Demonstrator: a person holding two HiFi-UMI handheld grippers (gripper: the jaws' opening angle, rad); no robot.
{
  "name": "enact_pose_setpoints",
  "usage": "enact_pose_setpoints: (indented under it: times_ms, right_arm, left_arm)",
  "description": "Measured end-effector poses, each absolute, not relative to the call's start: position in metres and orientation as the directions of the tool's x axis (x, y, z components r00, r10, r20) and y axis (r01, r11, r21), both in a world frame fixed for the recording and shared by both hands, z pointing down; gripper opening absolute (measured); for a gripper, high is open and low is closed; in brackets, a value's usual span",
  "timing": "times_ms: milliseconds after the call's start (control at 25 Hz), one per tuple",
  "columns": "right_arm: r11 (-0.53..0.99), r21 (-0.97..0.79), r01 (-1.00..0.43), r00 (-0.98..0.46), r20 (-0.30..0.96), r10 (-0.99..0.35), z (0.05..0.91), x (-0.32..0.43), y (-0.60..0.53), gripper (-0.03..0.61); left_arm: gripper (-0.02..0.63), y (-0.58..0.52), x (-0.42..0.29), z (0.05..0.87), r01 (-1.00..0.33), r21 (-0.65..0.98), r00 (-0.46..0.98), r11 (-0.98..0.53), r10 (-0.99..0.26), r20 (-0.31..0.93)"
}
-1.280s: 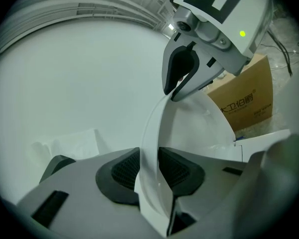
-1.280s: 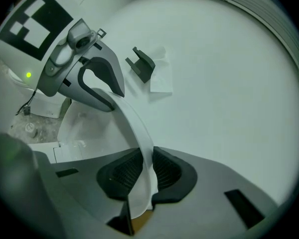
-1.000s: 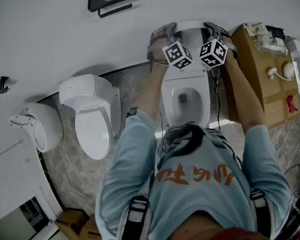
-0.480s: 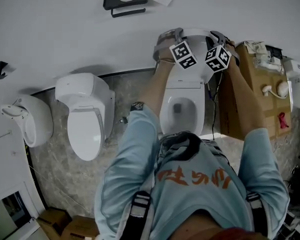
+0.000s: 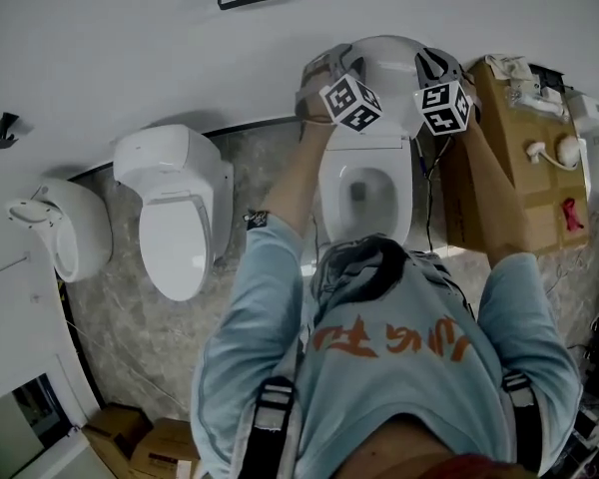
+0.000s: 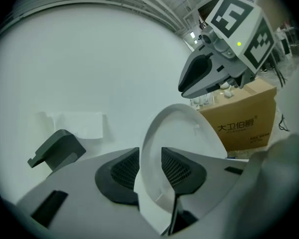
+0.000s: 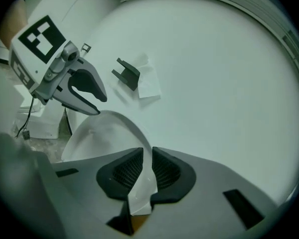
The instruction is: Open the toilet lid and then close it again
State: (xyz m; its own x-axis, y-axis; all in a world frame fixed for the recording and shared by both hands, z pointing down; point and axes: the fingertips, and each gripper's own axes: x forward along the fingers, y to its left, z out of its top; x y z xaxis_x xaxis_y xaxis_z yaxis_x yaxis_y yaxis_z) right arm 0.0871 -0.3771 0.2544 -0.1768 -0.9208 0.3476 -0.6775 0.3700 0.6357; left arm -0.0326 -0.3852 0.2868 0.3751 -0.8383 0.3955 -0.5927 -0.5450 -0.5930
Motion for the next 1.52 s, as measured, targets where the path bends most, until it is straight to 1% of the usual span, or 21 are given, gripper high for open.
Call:
enact_pose_setpoints:
  times_ms: [80,160,200,320,400,480,600,720,880,1040,1200,1520]
  right_arm:
    - [0.364,0.606,-0.708,-0.178,0.346,-0.921,0.258,0.093,-0.356,0.057]
    - [0.354,0.552,-0.755,-0.180,0.345,-0.921,0.263,0.099,-0.339,0.046]
    - [0.345,0.517,-0.783,-0.182,0.340,-0.923,0.264,0.102,-0.332,0.040]
    - [0.328,0.420,-0.846,-0.201,0.319,-0.926,0.265,0.109,-0.310,0.014]
    - [0.344,0.339,-0.875,-0.237,0.320,-0.917,0.272,0.111,-0.289,0.014]
    - [0.370,0.217,-0.903,-0.291,0.323,-0.900,0.277,0.112,-0.267,0.014]
    - [0.401,0.084,-0.912,-0.357,0.314,-0.880,0.280,0.116,-0.240,0.014]
    - [0.423,0.052,-0.904,-0.385,0.328,-0.863,0.296,0.124,-0.217,0.014]
    - [0.450,0.020,-0.893,-0.414,0.356,-0.838,0.335,0.129,-0.194,0.014]
    - [0.453,-0.041,-0.890,-0.424,0.439,-0.792,0.399,0.139,-0.161,0.014]
    - [0.429,-0.105,-0.897,-0.421,0.493,-0.761,0.456,0.144,-0.137,0.015]
    - [0.484,-0.124,-0.866,-0.454,0.597,-0.661,0.544,0.128,-0.079,0.046]
  left_arm:
    - [0.145,-0.358,-0.033,0.295,-0.601,-0.582,0.369,-0.549,-0.836,0.407]
    - [0.080,-0.334,-0.035,0.302,-0.612,-0.579,0.347,-0.538,-0.841,0.415]
    - [0.061,-0.324,-0.037,0.303,-0.621,-0.577,0.339,-0.530,-0.846,0.412]
    - [0.055,-0.292,-0.037,0.302,-0.653,-0.561,0.329,-0.508,-0.858,0.393]
    - [0.041,-0.270,-0.039,0.306,-0.671,-0.549,0.316,-0.499,-0.862,0.396]
    - [0.026,-0.250,-0.039,0.313,-0.697,-0.522,0.297,-0.492,-0.860,0.414]
    - [0.026,-0.225,-0.033,0.325,-0.725,-0.475,0.291,-0.499,-0.846,0.446]
    - [0.026,-0.194,-0.018,0.348,-0.722,-0.436,0.306,-0.537,-0.813,0.496]
    - [0.026,-0.165,-0.012,0.392,-0.721,-0.386,0.285,-0.575,-0.754,0.592]
    - [0.026,-0.123,-0.008,0.439,-0.718,-0.331,0.269,-0.613,-0.682,0.680]
    - [0.028,-0.097,-0.010,0.477,-0.699,-0.308,0.265,-0.646,-0.633,0.727]
    - [0.028,-0.048,-0.002,0.561,-0.663,-0.219,0.291,-0.716,-0.515,0.806]
